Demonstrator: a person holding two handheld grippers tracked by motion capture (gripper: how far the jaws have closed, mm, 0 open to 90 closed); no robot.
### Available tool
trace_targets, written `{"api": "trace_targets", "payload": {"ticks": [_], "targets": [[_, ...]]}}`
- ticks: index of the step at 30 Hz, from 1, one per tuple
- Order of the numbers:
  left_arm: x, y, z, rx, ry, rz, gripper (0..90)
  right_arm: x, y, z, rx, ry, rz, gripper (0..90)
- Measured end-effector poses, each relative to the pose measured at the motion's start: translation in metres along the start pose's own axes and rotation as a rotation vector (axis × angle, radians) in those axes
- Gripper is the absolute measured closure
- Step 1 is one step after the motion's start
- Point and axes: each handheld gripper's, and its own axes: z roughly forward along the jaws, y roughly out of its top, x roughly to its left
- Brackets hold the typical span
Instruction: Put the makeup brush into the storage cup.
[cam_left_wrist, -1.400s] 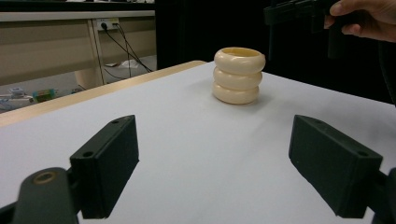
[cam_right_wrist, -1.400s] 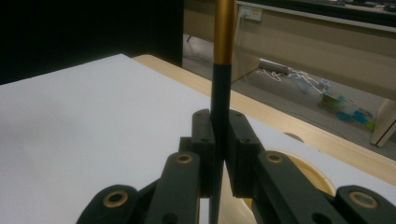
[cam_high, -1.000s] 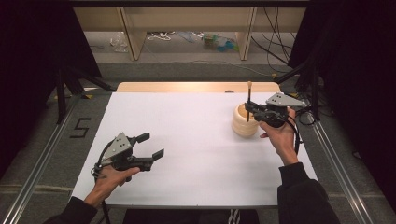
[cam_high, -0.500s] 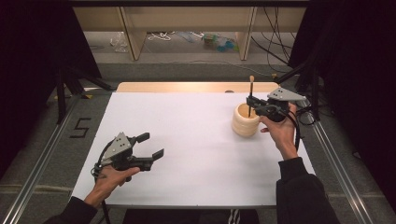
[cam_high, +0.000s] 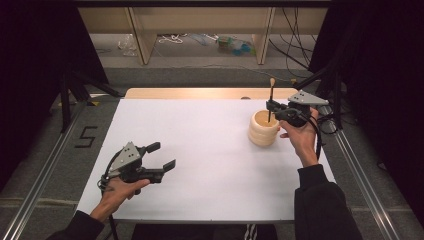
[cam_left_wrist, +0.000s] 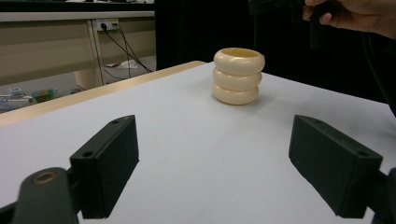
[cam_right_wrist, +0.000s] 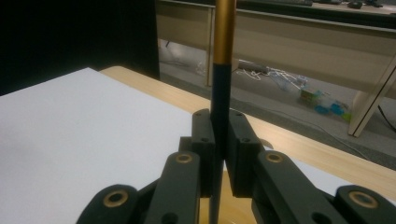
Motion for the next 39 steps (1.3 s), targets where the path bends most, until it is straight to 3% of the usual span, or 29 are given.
{"api": "trace_targets", "payload": {"ticks": [7,13,21,39], "targets": [[0.000,0.000,0.000,-0.001,-0.001,0.000,15.9,-0.004,0.000,0.005,-0.008,-0.010,-0.005,83.4],[0.000,0.000,0.001,-0.007,-0.007,-0.003,15.9,-0.007,-0.004,0.009,0.021,-0.019,0.013,83.4],[0.000,0.000,0.000,-0.001,-0.002,-0.003,15.9,-0.010,-0.006,0.013,0.006,-0.027,0.011,83.4],[0.000,0.000,0.001,-0.009,-0.010,0.001,15.9,-0.013,-0.013,0.022,0.036,-0.023,0.023,83.3]]}}
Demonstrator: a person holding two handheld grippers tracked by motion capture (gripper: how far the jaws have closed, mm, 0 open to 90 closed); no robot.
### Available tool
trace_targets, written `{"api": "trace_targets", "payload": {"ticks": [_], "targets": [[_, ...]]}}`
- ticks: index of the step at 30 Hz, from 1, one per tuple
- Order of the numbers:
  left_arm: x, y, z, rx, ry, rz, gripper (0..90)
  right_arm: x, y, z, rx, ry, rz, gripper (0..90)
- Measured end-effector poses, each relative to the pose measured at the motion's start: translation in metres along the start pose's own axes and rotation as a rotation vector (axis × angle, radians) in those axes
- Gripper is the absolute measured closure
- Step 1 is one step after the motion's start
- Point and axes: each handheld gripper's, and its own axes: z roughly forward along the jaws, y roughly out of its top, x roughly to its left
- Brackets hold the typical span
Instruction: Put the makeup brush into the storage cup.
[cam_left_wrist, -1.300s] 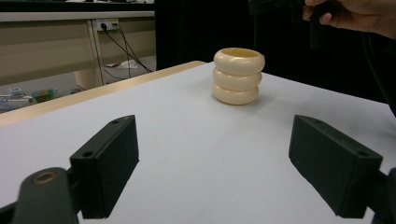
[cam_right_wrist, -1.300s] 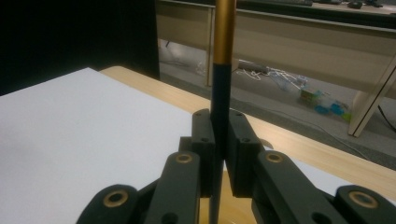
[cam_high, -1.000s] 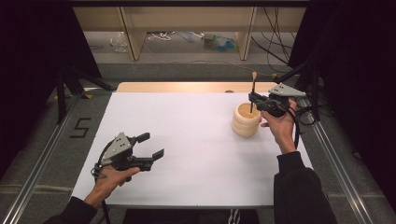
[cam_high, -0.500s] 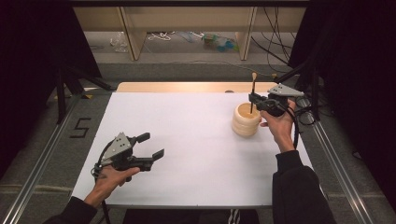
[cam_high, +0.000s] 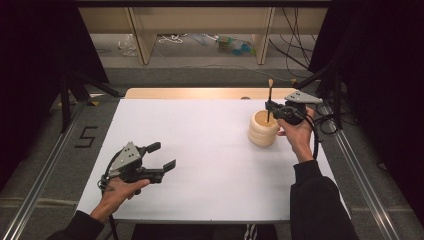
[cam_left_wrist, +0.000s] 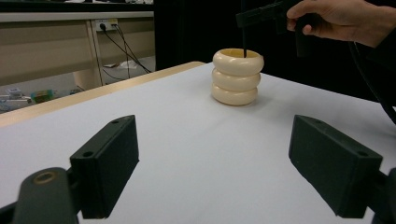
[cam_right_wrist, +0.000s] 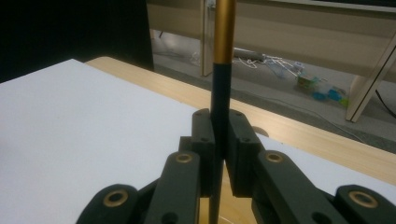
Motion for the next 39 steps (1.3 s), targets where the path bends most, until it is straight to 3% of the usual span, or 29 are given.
{"api": "trace_targets", "payload": {"ticks": [27,33,34,35,38,39], "targets": [[0.000,0.000,-0.001,0.008,0.004,0.000,16.0,-0.003,-0.018,0.014,0.098,-0.006,0.031,82.1],[0.000,0.000,-0.001,0.008,0.004,0.000,15.9,-0.003,-0.019,0.014,0.129,-0.022,0.061,66.0],[0.000,0.000,-0.001,0.007,0.005,-0.002,16.0,-0.003,-0.017,0.011,0.124,-0.041,0.071,57.4],[0.000,0.000,-0.001,0.007,0.005,-0.002,16.0,-0.003,-0.017,0.011,0.124,-0.041,0.071,57.4],[0.000,0.000,-0.001,0.006,0.007,-0.007,15.9,-0.002,-0.011,0.006,0.089,-0.054,0.106,43.5],[0.000,0.000,-0.001,0.006,0.007,-0.007,16.0,-0.002,-0.011,0.006,0.089,-0.054,0.106,43.5]]}}
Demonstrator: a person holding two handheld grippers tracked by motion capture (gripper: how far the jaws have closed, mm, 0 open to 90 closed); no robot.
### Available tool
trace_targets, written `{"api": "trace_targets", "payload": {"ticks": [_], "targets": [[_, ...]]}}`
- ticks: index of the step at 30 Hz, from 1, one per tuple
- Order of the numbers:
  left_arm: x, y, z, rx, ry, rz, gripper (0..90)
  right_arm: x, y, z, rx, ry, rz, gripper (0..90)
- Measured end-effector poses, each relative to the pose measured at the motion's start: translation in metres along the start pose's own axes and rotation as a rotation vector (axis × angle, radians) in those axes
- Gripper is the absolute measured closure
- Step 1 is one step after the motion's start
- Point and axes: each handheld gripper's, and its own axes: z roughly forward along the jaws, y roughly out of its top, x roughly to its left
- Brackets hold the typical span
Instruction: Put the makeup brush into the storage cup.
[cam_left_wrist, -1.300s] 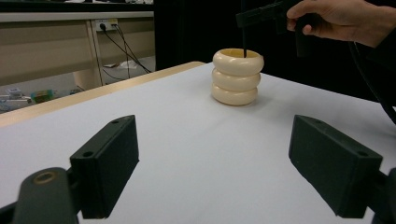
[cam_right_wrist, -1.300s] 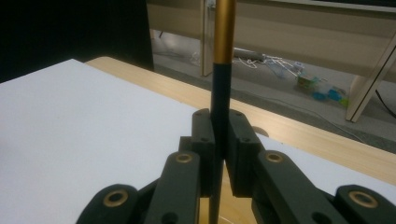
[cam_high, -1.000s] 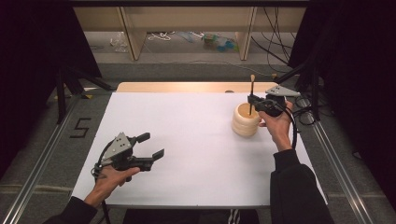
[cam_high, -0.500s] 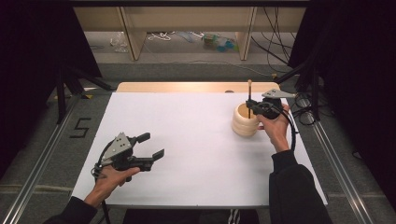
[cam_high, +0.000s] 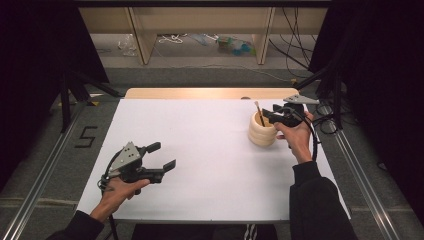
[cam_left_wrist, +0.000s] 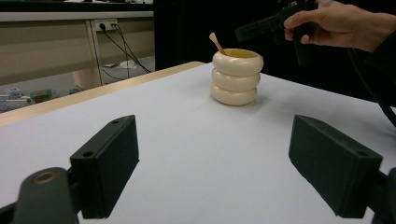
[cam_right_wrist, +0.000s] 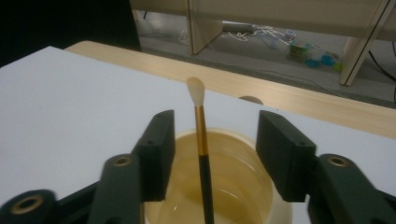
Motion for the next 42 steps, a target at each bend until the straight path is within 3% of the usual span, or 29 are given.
{"api": "trace_targets", "payload": {"ticks": [1,5,10,15,18,23,27,32,33,35,42], "targets": [[0.000,0.000,0.000,0.000,0.000,-0.001,16.0,-0.001,0.001,-0.002,-0.001,-0.011,-0.016,40.7],[0.000,0.000,0.000,-0.003,0.001,-0.003,16.0,0.005,0.004,-0.012,-0.013,-0.006,-0.002,31.0],[0.001,0.001,-0.001,-0.006,0.005,0.000,16.0,0.014,0.007,-0.023,-0.016,0.005,-0.008,27.3],[0.001,0.001,-0.001,-0.012,0.011,-0.003,16.0,0.024,0.010,-0.030,-0.045,0.039,-0.008,25.3],[0.002,0.002,-0.002,-0.014,0.010,0.008,16.0,0.029,0.011,-0.032,-0.048,0.035,-0.015,23.3],[0.002,0.002,-0.003,-0.019,0.019,-0.008,16.0,0.037,0.012,-0.038,-0.050,0.051,-0.020,21.1],[0.002,0.002,-0.003,-0.023,0.022,-0.006,16.0,0.042,0.008,-0.043,-0.079,0.066,-0.021,20.3],[0.002,0.002,-0.003,-0.025,0.023,-0.003,16.0,0.046,0.002,-0.048,-0.042,0.060,-0.033,18.6],[0.003,0.002,-0.003,-0.025,0.023,0.001,16.0,0.047,0.000,-0.047,-0.060,0.066,-0.032,18.9],[0.003,0.002,-0.002,-0.035,0.021,-0.014,16.0,0.050,-0.003,-0.050,-0.047,0.077,-0.030,19.1],[0.003,0.002,-0.003,-0.029,0.024,0.000,15.9,0.057,-0.008,-0.052,-0.056,0.094,-0.042,18.8]]}}
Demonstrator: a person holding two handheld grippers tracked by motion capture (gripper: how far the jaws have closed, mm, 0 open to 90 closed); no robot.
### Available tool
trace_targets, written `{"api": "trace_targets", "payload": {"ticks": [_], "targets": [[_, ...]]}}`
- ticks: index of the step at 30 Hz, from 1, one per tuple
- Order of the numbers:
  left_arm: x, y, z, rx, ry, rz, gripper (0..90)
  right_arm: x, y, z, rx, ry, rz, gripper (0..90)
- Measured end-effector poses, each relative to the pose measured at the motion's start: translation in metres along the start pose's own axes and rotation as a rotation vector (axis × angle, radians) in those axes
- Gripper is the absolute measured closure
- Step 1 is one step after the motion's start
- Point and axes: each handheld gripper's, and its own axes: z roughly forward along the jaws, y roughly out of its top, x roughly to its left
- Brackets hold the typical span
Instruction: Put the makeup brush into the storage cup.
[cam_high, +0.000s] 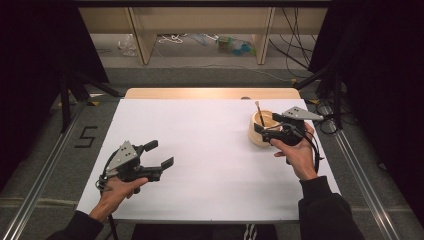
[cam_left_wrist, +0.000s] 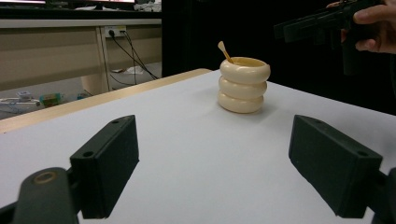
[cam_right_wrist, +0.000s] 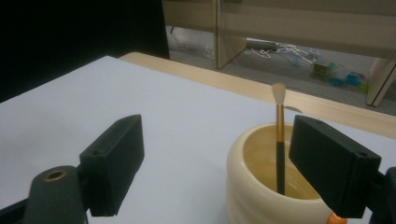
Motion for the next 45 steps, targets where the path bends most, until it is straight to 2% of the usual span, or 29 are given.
{"api": "trace_targets", "payload": {"ticks": [1,2,8,9,14,15,17,19,20,22,24,25,27,32,33,34,36,38,40,41,44,45], "targets": [[0.000,0.000,0.000,0.000,0.000,0.000,16.0,0.001,0.000,-0.001,0.014,-0.001,-0.006,18.7],[0.000,0.000,0.000,-0.001,0.001,-0.002,16.0,0.004,-0.001,-0.001,-0.005,0.014,-0.005,18.8],[-0.001,0.000,-0.001,-0.001,0.001,-0.005,16.0,0.013,-0.001,-0.004,-0.012,0.033,-0.005,18.8],[0.000,0.000,-0.001,-0.001,0.003,-0.006,16.0,0.013,-0.001,-0.005,-0.010,0.029,-0.020,19.0],[-0.001,0.000,-0.001,-0.007,0.005,-0.015,15.9,0.020,-0.007,-0.007,-0.022,0.057,-0.002,18.5],[-0.001,0.000,-0.001,-0.007,0.004,-0.011,15.9,0.019,-0.008,-0.007,-0.036,0.056,-0.018,18.1],[-0.001,0.000,-0.001,-0.008,0.005,-0.014,16.0,0.023,-0.012,-0.008,-0.027,0.068,0.003,17.3],[-0.001,0.001,-0.001,-0.008,0.003,-0.003,16.0,0.026,-0.015,-0.010,-0.026,0.064,-0.009,16.2],[-0.001,0.000,-0.001,-0.017,0.001,-0.018,16.0,0.029,-0.017,-0.012,-0.021,0.078,-0.011,16.0],[0.000,0.000,-0.001,-0.017,-0.001,-0.006,16.0,0.031,-0.019,-0.012,-0.022,0.080,-0.014,15.9],[-0.001,0.000,-0.001,-0.009,0.004,-0.004,16.0,0.034,-0.024,-0.012,-0.051,0.091,-0.038,15.9],[-0.001,0.001,-0.001,-0.010,0.004,-0.005,16.0,0.036,-0.025,-0.013,-0.039,0.100,-0.031,15.9],[-0.001,0.000,-0.001,-0.018,0.001,-0.017,15.9,0.037,-0.027,-0.013,-0.049,0.100,-0.033,15.9],[0.000,0.000,-0.002,-0.011,0.006,-0.003,16.0,0.040,-0.034,-0.017,-0.065,0.108,-0.045,15.9],[0.001,0.000,-0.002,-0.011,0.009,-0.001,15.9,0.042,-0.038,-0.022,-0.046,0.118,-0.018,15.8],[0.001,0.000,-0.002,-0.011,0.009,-0.001,16.0,0.042,-0.038,-0.022,-0.046,0.118,-0.018,15.8],[0.001,0.000,-0.003,-0.010,0.011,0.000,16.0,0.040,-0.043,-0.025,-0.078,0.109,-0.047,15.8],[0.001,0.000,-0.003,-0.010,0.010,0.000,16.0,0.041,-0.046,-0.025,-0.083,0.116,-0.043,15.8],[0.001,0.000,-0.002,-0.009,0.010,0.002,15.9,0.041,-0.049,-0.029,-0.069,0.123,-0.041,15.8],[0.001,0.000,-0.002,-0.007,0.010,0.008,15.9,0.043,-0.051,-0.031,-0.056,0.122,-0.017,15.8],[0.001,-0.001,-0.002,-0.006,0.016,-0.008,15.9,0.043,-0.056,-0.034,-0.048,0.132,-0.029,15.8],[0.001,-0.001,-0.003,-0.005,0.016,-0.006,16.0,0.044,-0.057,-0.036,-0.035,0.137,-0.019,15.7]]}}
